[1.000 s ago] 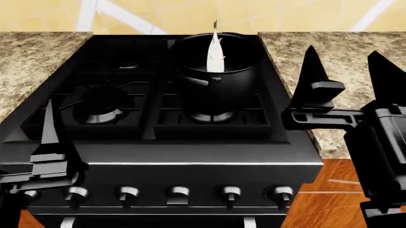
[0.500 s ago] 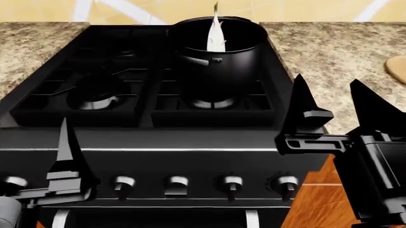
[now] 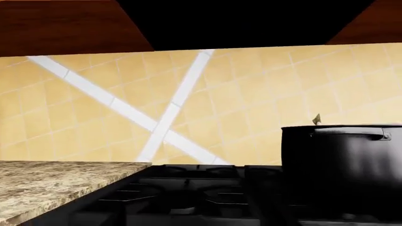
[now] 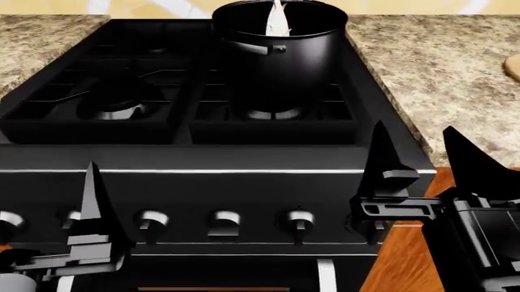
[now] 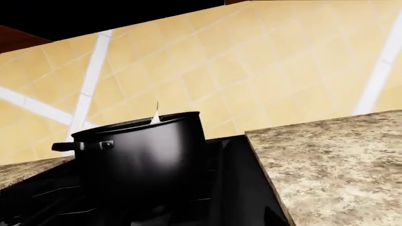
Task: Frozen meat rests on a plate on the counter. Retrieve the meat and place it in a pot on a burner. Then turn the burner on.
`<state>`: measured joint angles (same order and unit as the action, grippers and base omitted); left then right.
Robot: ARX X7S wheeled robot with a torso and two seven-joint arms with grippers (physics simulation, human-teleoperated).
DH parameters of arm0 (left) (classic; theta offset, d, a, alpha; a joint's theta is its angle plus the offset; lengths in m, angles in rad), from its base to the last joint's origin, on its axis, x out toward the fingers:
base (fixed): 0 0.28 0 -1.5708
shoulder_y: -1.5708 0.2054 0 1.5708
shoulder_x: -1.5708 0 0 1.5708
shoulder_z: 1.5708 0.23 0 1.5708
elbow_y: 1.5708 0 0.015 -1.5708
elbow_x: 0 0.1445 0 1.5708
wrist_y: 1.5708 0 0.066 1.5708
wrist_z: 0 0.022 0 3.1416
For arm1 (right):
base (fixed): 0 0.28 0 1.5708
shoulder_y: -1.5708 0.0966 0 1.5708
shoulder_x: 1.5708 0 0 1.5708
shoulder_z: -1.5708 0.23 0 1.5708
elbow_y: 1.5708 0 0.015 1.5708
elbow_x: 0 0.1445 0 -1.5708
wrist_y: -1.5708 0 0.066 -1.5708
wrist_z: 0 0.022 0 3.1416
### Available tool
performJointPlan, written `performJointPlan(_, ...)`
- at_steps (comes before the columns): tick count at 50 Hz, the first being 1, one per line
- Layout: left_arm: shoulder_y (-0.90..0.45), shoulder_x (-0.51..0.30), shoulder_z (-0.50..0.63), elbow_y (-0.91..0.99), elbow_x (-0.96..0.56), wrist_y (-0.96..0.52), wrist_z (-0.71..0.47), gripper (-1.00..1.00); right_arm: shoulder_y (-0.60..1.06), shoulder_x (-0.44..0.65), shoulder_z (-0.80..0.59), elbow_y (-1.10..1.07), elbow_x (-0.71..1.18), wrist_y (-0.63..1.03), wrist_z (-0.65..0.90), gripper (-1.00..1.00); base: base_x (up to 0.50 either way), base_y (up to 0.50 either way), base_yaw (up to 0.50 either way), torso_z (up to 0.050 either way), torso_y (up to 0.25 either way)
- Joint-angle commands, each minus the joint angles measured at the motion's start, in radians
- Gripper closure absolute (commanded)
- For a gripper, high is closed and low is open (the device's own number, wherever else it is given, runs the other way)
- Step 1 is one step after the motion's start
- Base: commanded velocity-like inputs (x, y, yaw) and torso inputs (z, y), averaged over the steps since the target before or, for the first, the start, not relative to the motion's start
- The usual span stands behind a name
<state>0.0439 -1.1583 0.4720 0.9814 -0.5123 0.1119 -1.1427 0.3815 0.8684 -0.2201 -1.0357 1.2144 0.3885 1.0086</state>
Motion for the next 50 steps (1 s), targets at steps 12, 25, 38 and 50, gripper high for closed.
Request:
performJointPlan(12,0.067,0.023,0.057,0.018,0.136,0.024,0.005,-1.0,-0.087,0.143,-0.244,0.002,-0.194,-0.262,0.024,-1.0,0.0,0.0,0.0,-0.05,0.0)
performJointPlan(25,0.099,0.027,0.068,-0.012,0.16,0.056,0.0,-1.0,-0.118,0.128,-0.273,0.034,-0.24,-0.285,-0.006,-1.0,0.0,0.0,0.0,-0.05,0.0)
performJointPlan(38,0.072,0.042,0.079,-0.005,0.15,0.025,0.016,-1.0,-0.151,0.124,-0.291,0.056,-0.26,-0.298,-0.022,-1.0,0.0,0.0,0.0,-0.05,0.0)
performJointPlan(50,0.067,0.044,0.08,-0.006,0.149,0.021,0.018,-1.0,-0.165,0.143,-0.283,0.058,-0.256,-0.309,-0.007,-1.0,0.0,0.0,0.0,-0.05,0.0)
